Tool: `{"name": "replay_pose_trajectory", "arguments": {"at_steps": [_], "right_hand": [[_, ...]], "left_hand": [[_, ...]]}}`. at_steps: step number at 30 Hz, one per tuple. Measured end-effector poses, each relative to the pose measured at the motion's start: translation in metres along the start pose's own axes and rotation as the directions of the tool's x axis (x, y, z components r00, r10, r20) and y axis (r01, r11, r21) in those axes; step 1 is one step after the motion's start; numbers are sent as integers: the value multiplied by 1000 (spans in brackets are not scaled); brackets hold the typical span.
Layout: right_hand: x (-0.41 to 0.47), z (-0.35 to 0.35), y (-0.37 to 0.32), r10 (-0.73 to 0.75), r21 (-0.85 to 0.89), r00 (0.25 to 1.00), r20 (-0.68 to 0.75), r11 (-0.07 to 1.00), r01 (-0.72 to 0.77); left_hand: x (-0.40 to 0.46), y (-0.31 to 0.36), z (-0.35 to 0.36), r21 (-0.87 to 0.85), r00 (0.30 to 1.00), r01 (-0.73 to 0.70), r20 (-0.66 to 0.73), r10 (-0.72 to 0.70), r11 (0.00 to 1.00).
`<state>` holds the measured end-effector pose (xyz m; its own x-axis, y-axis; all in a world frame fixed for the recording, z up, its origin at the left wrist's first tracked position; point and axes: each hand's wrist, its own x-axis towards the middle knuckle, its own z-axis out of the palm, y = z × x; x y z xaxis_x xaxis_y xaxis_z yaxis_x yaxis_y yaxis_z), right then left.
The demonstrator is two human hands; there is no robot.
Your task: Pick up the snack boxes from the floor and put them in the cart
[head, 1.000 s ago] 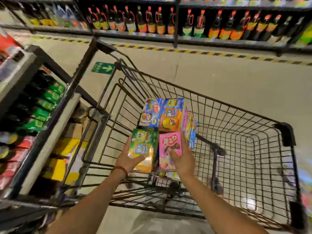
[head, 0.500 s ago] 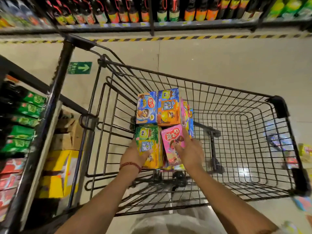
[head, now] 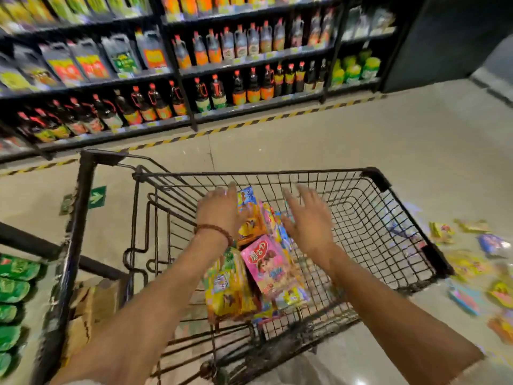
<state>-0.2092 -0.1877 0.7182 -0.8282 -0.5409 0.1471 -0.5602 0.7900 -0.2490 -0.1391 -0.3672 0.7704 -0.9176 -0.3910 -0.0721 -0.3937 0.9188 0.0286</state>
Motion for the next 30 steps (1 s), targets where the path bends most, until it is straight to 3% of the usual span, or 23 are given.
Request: {"name": "replay_pose_trajectory", "arguments": {"at_steps": [6, 9, 14, 24, 30], "right_hand": [[12, -110, 36, -45, -214, 959, -278, 977, -16], [-1, -156, 70, 3, -263, 949, -316, 961, -91], [-53, -219, 147, 24, -356, 886, -463, 911, -210], [-223, -318, 348, 270, -364, 788, -554, 772, -521], [-297, -335, 426, 422, -329, 726, -543, 688, -646]], "left_hand": [[25, 82, -93, 115, 929, -227, -273, 250, 967], [20, 130, -117, 206, 870, -311, -332, 365, 928], [-8, 223, -139, 205, 760, -438, -437, 482, 875], [-70, 473, -152, 174, 598, -666, -458, 658, 726], [-96, 576, -130, 176, 494, -779, -419, 762, 601]]}}
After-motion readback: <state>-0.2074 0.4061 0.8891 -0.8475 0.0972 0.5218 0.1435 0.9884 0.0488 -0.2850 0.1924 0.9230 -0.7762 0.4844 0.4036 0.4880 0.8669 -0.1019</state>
